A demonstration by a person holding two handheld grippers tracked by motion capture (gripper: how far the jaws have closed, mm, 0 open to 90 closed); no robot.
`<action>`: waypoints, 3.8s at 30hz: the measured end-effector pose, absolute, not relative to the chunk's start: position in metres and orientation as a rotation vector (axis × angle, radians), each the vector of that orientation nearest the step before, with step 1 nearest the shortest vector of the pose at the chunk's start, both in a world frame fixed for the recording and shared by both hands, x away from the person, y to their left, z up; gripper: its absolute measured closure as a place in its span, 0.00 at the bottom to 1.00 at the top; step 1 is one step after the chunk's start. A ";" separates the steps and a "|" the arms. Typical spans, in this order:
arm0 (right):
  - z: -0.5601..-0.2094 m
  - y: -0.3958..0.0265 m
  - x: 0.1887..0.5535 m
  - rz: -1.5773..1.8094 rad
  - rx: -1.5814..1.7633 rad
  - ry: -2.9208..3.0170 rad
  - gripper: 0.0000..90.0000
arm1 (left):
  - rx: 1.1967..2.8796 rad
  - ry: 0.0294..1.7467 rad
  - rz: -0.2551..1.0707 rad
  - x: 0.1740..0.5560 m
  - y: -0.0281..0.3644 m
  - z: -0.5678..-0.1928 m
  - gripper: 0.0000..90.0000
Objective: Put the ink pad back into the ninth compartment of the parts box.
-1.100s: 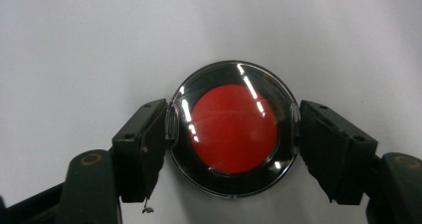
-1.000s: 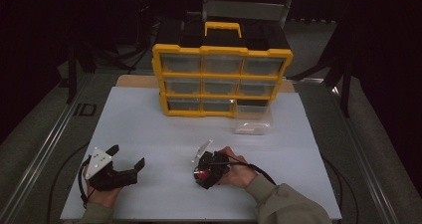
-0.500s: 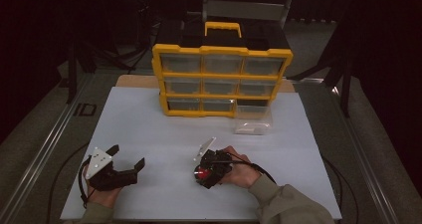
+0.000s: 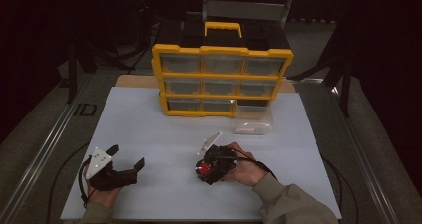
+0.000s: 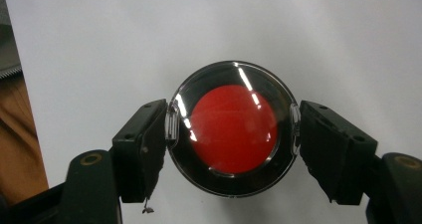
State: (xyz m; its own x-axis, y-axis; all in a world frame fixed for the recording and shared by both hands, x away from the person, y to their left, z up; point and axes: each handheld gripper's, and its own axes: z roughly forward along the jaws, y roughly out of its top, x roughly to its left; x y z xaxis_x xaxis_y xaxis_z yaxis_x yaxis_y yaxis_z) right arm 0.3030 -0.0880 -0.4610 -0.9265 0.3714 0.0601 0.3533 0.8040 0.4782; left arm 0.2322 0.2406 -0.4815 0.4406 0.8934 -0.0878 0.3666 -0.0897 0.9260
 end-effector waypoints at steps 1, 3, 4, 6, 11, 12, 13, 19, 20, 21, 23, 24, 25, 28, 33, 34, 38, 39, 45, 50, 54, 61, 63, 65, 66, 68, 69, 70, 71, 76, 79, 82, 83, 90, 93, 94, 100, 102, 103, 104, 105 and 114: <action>-0.459 -0.089 0.304 0.779 0.589 2.942 0.33 | 1.668 1.108 0.643 0.232 0.241 -0.481 0.00; -0.455 -0.090 0.305 0.789 0.600 2.931 0.33 | 1.668 1.108 0.644 0.232 0.241 -0.482 0.00; -0.454 -0.091 0.305 0.792 0.605 2.928 0.33 | 1.668 1.108 0.643 0.232 0.241 -0.482 0.00; -0.451 -0.092 0.306 0.799 0.612 2.919 0.33 | 1.668 1.108 0.643 0.232 0.241 -0.481 0.00; -0.444 -0.095 0.308 0.808 0.622 2.903 0.33 | 1.668 1.108 0.643 0.232 0.241 -0.481 0.00; -0.442 -0.095 0.308 0.810 0.626 2.900 0.33 | 1.668 1.108 0.643 0.232 0.241 -0.481 0.00; -0.441 -0.096 0.309 0.812 0.634 2.898 0.33 | 1.668 1.108 0.643 0.232 0.241 -0.481 0.00; -0.435 -0.101 0.313 0.824 0.650 2.880 0.33 | 1.667 1.108 0.642 0.232 0.241 -0.482 0.00; -0.433 -0.102 0.314 0.826 0.656 2.879 0.33 | 1.667 1.108 0.643 0.232 0.241 -0.482 0.00; -0.432 -0.102 0.314 0.825 0.658 2.876 0.33 | 1.667 1.109 0.643 0.232 0.241 -0.482 0.00; -0.431 -0.104 0.316 0.829 0.657 2.870 0.33 | 1.667 1.109 0.644 0.232 0.241 -0.482 0.00; -0.430 -0.104 0.316 0.827 0.661 2.868 0.33 | 1.667 1.109 0.645 0.232 0.241 -0.481 0.00; -0.429 -0.105 0.317 0.830 0.663 2.864 0.33 | 1.666 1.109 0.646 0.232 0.241 -0.481 0.00; -0.426 -0.108 0.319 0.840 0.682 2.853 0.33 | 1.663 1.111 0.647 0.232 0.241 -0.481 0.00; -0.422 -0.113 0.323 0.840 0.705 2.838 0.33 | 1.664 1.111 0.649 0.232 0.241 -0.481 0.00; -0.422 -0.114 0.324 0.842 0.704 2.836 0.33 | 1.664 1.111 0.649 0.232 0.241 -0.481 0.00; -0.418 -0.118 0.327 0.843 0.721 2.822 0.33 | 1.665 1.111 0.649 0.232 0.241 -0.481 0.00; -0.418 -0.119 0.328 0.842 0.725 2.819 0.33 | 1.666 1.110 0.649 0.232 0.241 -0.482 0.00; -0.413 -0.124 0.332 0.845 0.745 2.803 0.33 | 1.664 1.111 0.650 0.232 0.241 -0.481 0.00; -0.407 -0.131 0.338 0.858 0.773 2.775 0.33 | 1.666 1.111 0.650 0.232 0.241 -0.481 0.00; -0.404 -0.136 0.341 0.861 0.801 2.761 0.33 | 1.665 1.110 0.649 0.232 0.241 -0.481 0.00; -0.398 -0.145 0.348 0.862 0.842 2.726 0.33 | 1.665 1.110 0.649 0.232 0.241 -0.481 0.00; -0.397 -0.148 0.350 0.861 0.862 2.714 0.33 | 1.666 1.109 0.648 0.232 0.241 -0.481 0.00; -0.396 -0.151 0.353 0.863 0.875 2.702 0.33 | 1.667 1.110 0.649 0.232 0.241 -0.481 0.00; -0.395 -0.152 0.354 0.864 0.880 2.695 0.33 | 1.667 1.112 0.651 0.232 0.241 -0.481 0.00; -0.394 -0.155 0.356 0.861 0.892 2.683 0.33 | 1.665 1.113 0.650 0.232 0.241 -0.482 0.00; -0.393 -0.156 0.357 0.859 0.901 2.677 0.33 | 1.667 1.113 0.651 0.232 0.241 -0.482 0.00; -0.391 -0.158 0.359 0.856 0.910 2.667 0.33 | 1.666 1.111 0.650 0.232 0.241 -0.481 0.00; -0.391 -0.160 0.360 0.853 0.920 2.661 0.33 | 1.666 1.111 0.649 0.232 0.241 -0.481 0.00; -0.388 -0.170 0.368 0.852 0.965 2.628 0.33 | 1.665 1.112 0.649 0.232 0.241 -0.481 0.00; -0.387 -0.174 0.371 0.848 0.987 2.614 0.33 | 1.665 1.112 0.649 0.232 0.241 -0.482 0.00; -0.385 -0.179 0.374 0.842 1.006 2.601 0.33 | 1.665 1.112 0.649 0.232 0.241 -0.482 0.00; -0.385 -0.180 0.375 0.842 1.009 2.596 0.33 | 1.666 1.112 0.650 0.232 0.241 -0.482 0.00; -0.381 -0.188 0.382 0.832 1.038 2.571 0.33 | 1.667 1.114 0.649 0.232 0.241 -0.482 0.00; -0.381 -0.191 0.384 0.826 1.053 2.558 0.33 | 1.668 1.114 0.647 0.233 0.241 -0.482 0.00; -0.380 -0.192 0.385 0.823 1.053 2.555 0.33 | 1.668 1.113 0.649 0.233 0.241 -0.482 0.00; -0.379 -0.198 0.389 0.817 1.082 2.534 0.33 | 1.668 1.117 0.648 0.233 0.241 -0.482 0.00; -0.379 -0.199 0.391 0.812 1.090 2.527 0.33 | 1.668 1.116 0.648 0.233 0.241 -0.482 0.00; -0.379 -0.200 0.391 0.811 1.096 2.523 0.33 | 1.668 1.116 0.648 0.233 0.241 -0.482 0.00; -0.379 -0.201 0.392 0.807 1.101 2.518 0.33 | 1.668 1.117 0.648 0.233 0.241 -0.482 0.00; -0.379 -0.203 0.393 0.807 1.105 2.517 0.33 | 1.668 1.117 0.647 0.233 0.241 -0.482 0.00; -0.380 -0.212 0.400 0.791 1.145 2.492 0.33 | 1.672 1.120 0.646 0.233 0.241 -0.482 0.00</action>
